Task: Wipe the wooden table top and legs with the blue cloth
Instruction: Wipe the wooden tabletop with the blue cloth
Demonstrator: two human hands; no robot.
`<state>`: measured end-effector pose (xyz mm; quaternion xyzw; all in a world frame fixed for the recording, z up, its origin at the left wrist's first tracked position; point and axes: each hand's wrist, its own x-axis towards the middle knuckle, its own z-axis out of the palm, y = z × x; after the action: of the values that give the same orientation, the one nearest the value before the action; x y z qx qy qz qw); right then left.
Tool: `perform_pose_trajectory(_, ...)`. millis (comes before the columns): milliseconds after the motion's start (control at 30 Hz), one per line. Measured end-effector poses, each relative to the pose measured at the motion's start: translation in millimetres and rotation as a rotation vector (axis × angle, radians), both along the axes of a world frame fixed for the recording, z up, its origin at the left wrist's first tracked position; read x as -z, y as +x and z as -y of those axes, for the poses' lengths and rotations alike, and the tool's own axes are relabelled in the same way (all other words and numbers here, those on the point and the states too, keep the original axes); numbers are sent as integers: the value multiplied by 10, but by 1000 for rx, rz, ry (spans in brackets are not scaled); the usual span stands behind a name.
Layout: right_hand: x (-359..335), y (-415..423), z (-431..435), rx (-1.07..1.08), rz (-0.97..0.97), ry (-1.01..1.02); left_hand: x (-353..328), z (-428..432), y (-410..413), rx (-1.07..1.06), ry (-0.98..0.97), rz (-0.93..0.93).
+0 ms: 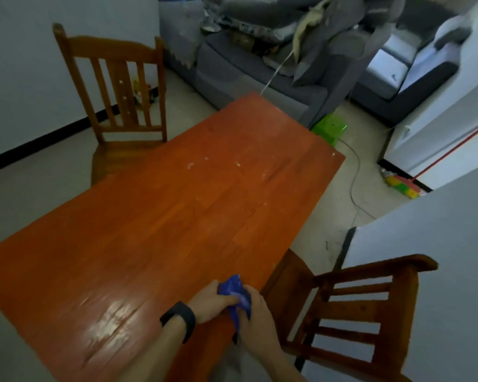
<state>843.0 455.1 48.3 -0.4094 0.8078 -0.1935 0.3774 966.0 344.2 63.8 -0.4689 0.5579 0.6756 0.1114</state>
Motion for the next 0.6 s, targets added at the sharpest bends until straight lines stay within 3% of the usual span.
perform_pose_trajectory(167,158,-874,676,-31,-36,-15,136,487,-307,-138,-333,115)
perform_pose_trajectory(333,518,-1942,1836,-48,-88,-196,398,1235,-747,-74,-626,471)
perform_pose_trajectory(467,709,-2882,2682,-100,-247,-336,749,1574,-984,127,-480,689)
perform_pose_trajectory(600,840,-4016,3164,3,-474,-278,979,1566,-1073,141,-456,773)
